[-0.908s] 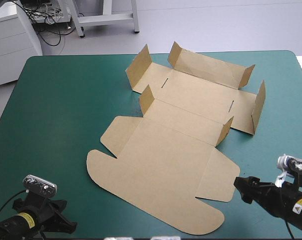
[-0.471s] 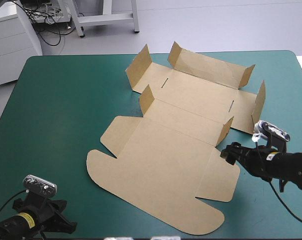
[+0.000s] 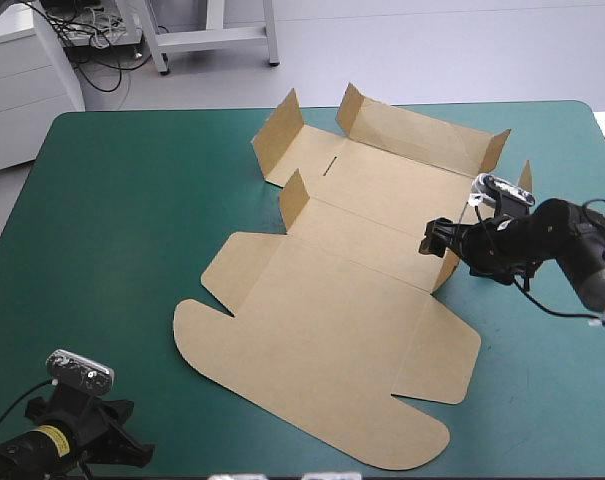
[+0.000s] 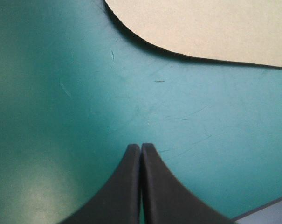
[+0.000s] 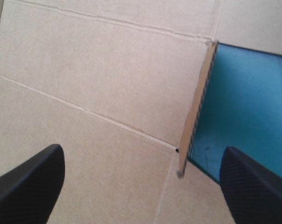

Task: Fold the box

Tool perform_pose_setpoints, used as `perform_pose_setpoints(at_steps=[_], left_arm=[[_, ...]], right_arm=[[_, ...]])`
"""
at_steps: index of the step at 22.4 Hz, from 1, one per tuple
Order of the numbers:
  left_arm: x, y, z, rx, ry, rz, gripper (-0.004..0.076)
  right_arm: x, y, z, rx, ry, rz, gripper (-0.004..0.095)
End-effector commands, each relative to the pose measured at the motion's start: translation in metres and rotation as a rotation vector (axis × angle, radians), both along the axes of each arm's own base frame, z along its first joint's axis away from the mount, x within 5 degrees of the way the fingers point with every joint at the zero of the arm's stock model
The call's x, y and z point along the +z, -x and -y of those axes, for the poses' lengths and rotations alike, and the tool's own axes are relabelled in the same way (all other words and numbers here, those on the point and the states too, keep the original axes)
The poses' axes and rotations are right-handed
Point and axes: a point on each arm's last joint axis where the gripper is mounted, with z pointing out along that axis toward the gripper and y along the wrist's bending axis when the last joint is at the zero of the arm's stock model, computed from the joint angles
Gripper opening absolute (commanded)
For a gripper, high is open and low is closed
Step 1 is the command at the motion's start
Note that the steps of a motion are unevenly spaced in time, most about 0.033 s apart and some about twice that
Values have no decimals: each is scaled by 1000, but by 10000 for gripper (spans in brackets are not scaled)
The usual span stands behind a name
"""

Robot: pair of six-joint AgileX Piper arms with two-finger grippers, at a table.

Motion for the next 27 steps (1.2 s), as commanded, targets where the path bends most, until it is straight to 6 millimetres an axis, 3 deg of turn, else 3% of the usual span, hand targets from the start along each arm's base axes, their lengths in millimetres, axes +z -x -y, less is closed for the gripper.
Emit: perform_pose_setpoints(at_steps=[1,5,10,12,16,19,27], left_arm=[[9,-4,2,6,31,51,-32],[9,-4,2,6,31,51,-32],[9,-4,2,6,31,51,-32],[9,-4,2,6,31,51,-32],[9,-4,2,6,31,51,-32],[9,-4,2,6,31,51,-32],[9,-4,2,6,31,51,-32]], right_arm=[[13,-23,-4,15,-5,29,829],[5,-45,-7,28,-3,-29,829],[-13,-55,-8,21,-5,-144,800],[-18,-56,-6,28,25,-160,698],[-19,-56,-2,28,70,-161,359],[-20,-56,1,34,107,-158,-7],[-21,-55,3,98,164,-144,-23]])
